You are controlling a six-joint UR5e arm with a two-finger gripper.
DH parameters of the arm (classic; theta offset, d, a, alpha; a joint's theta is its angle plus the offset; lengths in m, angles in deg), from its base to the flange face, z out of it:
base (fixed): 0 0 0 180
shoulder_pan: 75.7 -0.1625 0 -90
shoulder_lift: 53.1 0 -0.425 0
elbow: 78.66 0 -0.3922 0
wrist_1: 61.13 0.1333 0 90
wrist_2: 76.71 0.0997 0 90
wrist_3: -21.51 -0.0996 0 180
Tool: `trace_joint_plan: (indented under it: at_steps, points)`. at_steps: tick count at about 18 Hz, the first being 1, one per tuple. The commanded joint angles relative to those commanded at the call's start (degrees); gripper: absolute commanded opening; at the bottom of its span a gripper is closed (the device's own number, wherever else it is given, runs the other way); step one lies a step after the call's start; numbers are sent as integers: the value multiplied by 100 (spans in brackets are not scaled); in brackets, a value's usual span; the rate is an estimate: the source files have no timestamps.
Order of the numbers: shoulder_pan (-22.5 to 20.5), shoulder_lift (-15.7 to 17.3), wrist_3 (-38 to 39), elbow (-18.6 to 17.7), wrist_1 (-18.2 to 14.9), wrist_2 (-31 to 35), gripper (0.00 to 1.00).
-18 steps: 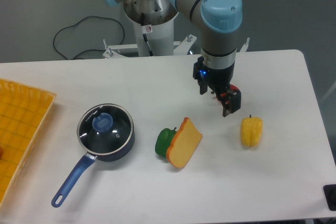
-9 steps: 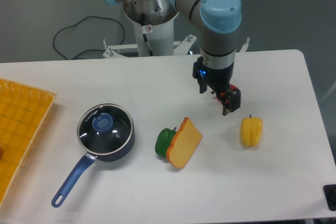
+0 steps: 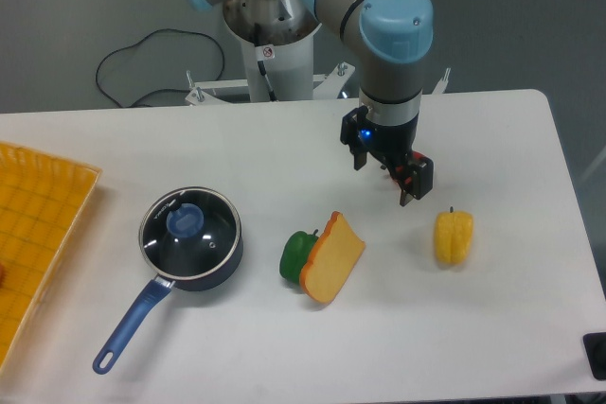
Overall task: Open the lid
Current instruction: 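Lower the red pepper onto the table and open the gripper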
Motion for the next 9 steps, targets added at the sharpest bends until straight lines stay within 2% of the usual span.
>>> trace_joint_plan:
  at_steps: [3, 9]
  points:
    - [61, 35, 166, -44, -35, 245, 100]
    - [166, 0, 922, -36, -44, 263, 100]
